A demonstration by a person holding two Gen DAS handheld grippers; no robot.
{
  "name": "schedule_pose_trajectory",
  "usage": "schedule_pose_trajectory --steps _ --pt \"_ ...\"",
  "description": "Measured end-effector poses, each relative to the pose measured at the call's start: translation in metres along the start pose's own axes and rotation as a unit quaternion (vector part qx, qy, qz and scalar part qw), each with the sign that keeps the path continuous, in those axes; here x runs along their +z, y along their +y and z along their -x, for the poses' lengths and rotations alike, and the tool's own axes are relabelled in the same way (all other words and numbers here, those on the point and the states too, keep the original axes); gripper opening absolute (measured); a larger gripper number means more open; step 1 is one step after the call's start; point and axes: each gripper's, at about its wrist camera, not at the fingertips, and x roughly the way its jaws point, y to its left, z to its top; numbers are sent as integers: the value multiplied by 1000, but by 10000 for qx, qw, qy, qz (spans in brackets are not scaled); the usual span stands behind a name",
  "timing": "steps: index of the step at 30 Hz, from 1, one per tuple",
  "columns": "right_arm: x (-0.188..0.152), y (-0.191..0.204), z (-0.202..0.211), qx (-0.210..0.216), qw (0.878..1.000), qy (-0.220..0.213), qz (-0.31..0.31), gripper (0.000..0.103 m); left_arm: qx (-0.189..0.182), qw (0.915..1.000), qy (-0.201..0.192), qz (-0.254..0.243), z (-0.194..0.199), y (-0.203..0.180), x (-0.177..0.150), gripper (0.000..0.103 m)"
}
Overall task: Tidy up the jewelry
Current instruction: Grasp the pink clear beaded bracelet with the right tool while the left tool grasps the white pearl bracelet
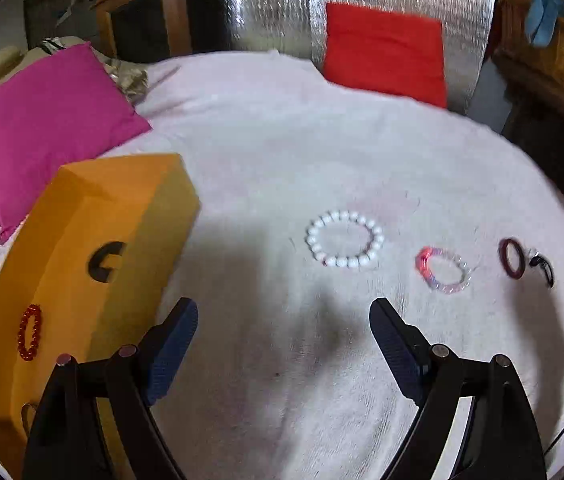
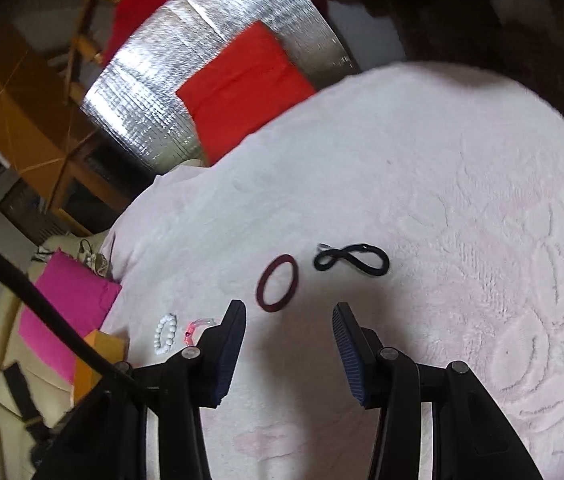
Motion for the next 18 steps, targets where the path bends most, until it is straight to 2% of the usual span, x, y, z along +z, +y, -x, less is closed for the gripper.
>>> schedule_pose_trajectory --steps 5,9,12,16,18 --pt "2 -8 -27 92 9991 397 -120 46 222 9997 -41 -97 -18 -4 8 88" --pt "2 2 -49 192 9982 562 -103 46 222 9995 -152 -141 -29 0 14 88" --pt "-5 22 -67 494 9953 830 22 46 395 9986 -192 -297 -38 1 18 88" --pt "-16 53 -92 584 9922 1037 360 46 480 9977 -133 -461 -51 2 22 88" --pt "-23 64 -107 476 9907 1179 476 46 427 9977 -153 -501 -51 4 22 88"
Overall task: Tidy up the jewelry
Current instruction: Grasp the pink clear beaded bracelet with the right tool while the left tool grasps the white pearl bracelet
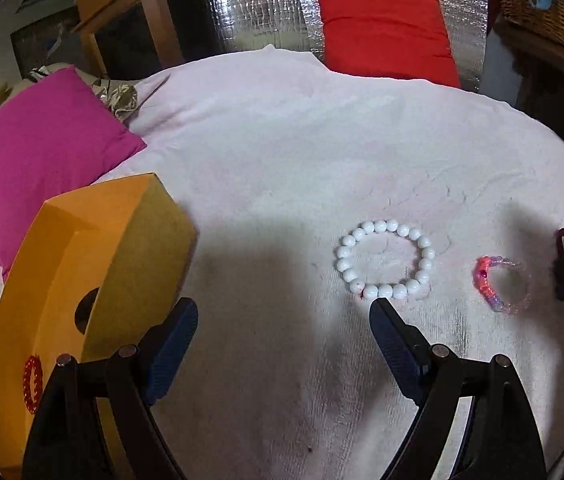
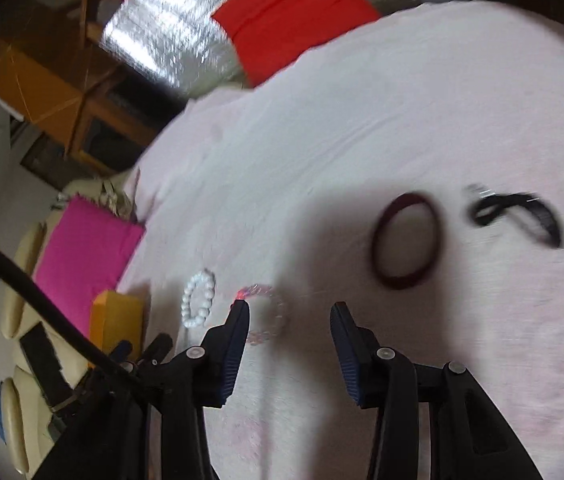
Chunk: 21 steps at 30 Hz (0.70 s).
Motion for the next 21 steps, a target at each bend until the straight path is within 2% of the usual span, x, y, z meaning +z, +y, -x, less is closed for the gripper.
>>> schedule_pose_trajectory --steps 3,5,8,9,11,15,21 --pt "-1 12 -16 -346 9992 -37 201 46 -51 10000 -18 -10 -2 4 1 88" --pt "0 22 -22 -637 9968 -130 471 40 -123 9999 -21 69 -4 8 3 88" --pt "-4 34 -27 -1103 9898 -192 880 24 -224 9997 -12 130 -7 7 5 88" --pt "-6 38 -28 -1271 9859 -187 1075 11 -258 9996 -16 121 -7 6 6 88" --pt "-11 42 -28 -1509 9789 -236 1356 9 -364 9993 -10 121 -8 2 8 88" --pt "-10 33 -14 -1371 9830 -254 1192 9 -709 9972 5 249 -12 -8 18 88" --pt "-11 13 0 -1212 9884 -272 873 9 -882 9949 271 418 -28 -25 25 88"
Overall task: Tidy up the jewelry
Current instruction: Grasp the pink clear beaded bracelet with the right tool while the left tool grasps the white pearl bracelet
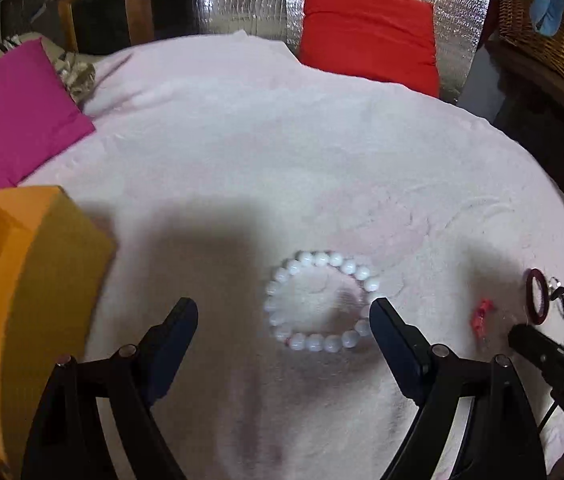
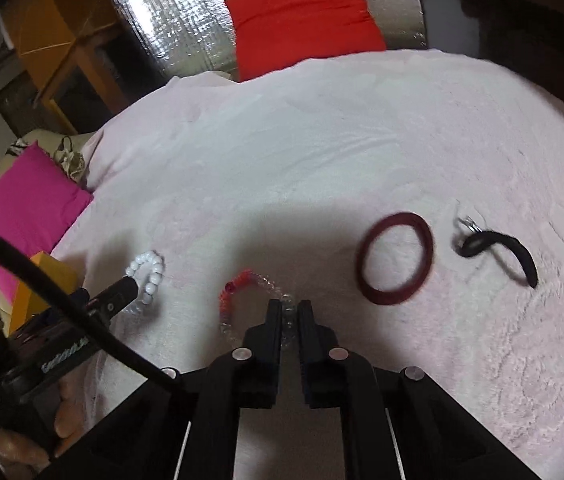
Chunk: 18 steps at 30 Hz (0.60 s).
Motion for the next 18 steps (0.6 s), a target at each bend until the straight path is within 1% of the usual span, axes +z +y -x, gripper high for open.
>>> schedule_pose_trajectory --steps 4,6,8,9,10,11,13,14,15,18 --pt "3 -14 9 290 9991 -44 -293 9 50 9998 125 -124 -10 -11 -3 88" --pt "4 -13 13 335 9989 -115 -301 9 -44 9999 96 -125 -12 -13 -6 87" --pt "5 -14 17 354 9987 -197 -305 9 -166 9997 15 -159 -11 -15 -8 74" --pt "6 -14 20 382 9985 -235 -312 9 -291 9994 -7 -159 -9 -15 -11 60" --pt "5 -15 22 385 9985 -250 -307 9 -394 9991 -36 -155 -7 -16 -11 52" --pt "3 -16 24 376 9985 -267 -308 9 -390 9990 -89 -218 -6 -18 -12 48" --pt "1 -17 28 400 9982 -305 -321 9 -409 9983 -181 -374 -2 -23 -15 27" --pt "1 -17 29 409 9982 -325 -306 9 -435 9981 -204 -390 -1 -24 -15 20" --pt "0 -16 31 410 9981 -348 -295 9 -491 9978 -226 -386 2 -24 -16 18" --pt "-1 -16 38 442 9976 -478 -249 9 -572 9974 -275 -349 9 -22 -19 18"
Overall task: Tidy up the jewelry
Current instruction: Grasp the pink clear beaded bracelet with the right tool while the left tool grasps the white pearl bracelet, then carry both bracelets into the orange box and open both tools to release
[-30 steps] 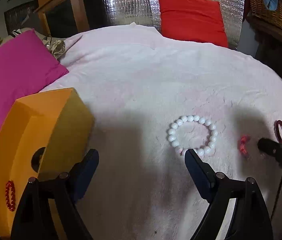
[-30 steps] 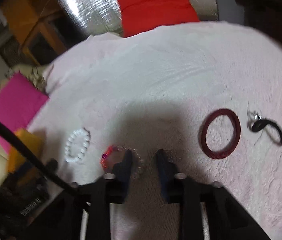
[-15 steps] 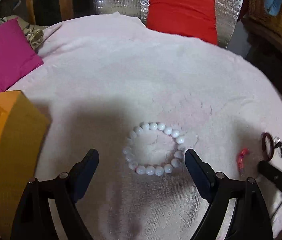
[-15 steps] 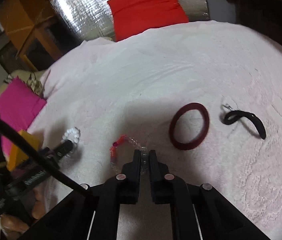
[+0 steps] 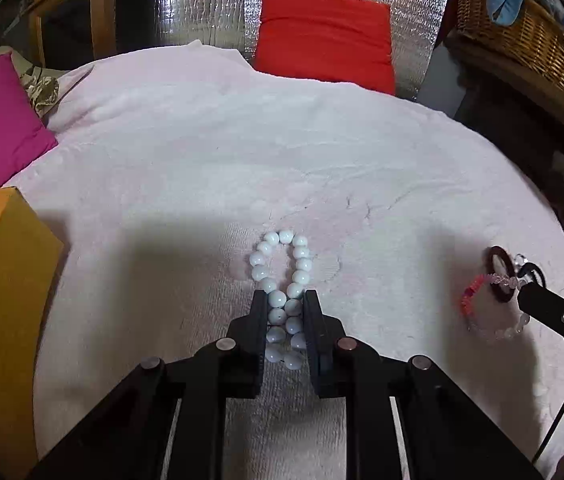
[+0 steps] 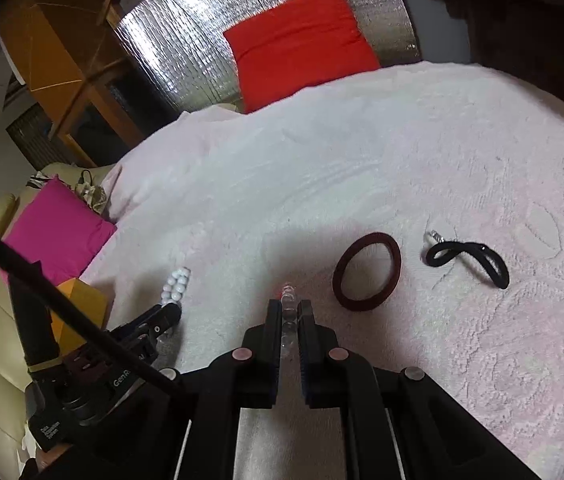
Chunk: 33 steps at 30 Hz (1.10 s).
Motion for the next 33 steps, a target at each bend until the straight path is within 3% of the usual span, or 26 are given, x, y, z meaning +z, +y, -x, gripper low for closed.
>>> schedule_pose_trajectory --steps 6,14,21,27,33 --pt "1 5 13 160 9996 -217 50 9 -124 9993 -331 -87 33 -4 -1 18" --pt "0 10 29 763 9962 -396 -145 9 -176 9953 -949 -108 87 -9 0 18" --pt "-3 25 44 1131 9918 -566 -172 9 72 9907 -1355 -50 133 5 -9 18" --pt "-12 60 50 1330 9888 -664 88 9 279 9906 -1330 136 152 26 -25 18" --pt "-24 107 38 1603 9853 -485 345 9 550 9868 -1351 698 181 81 -48 18"
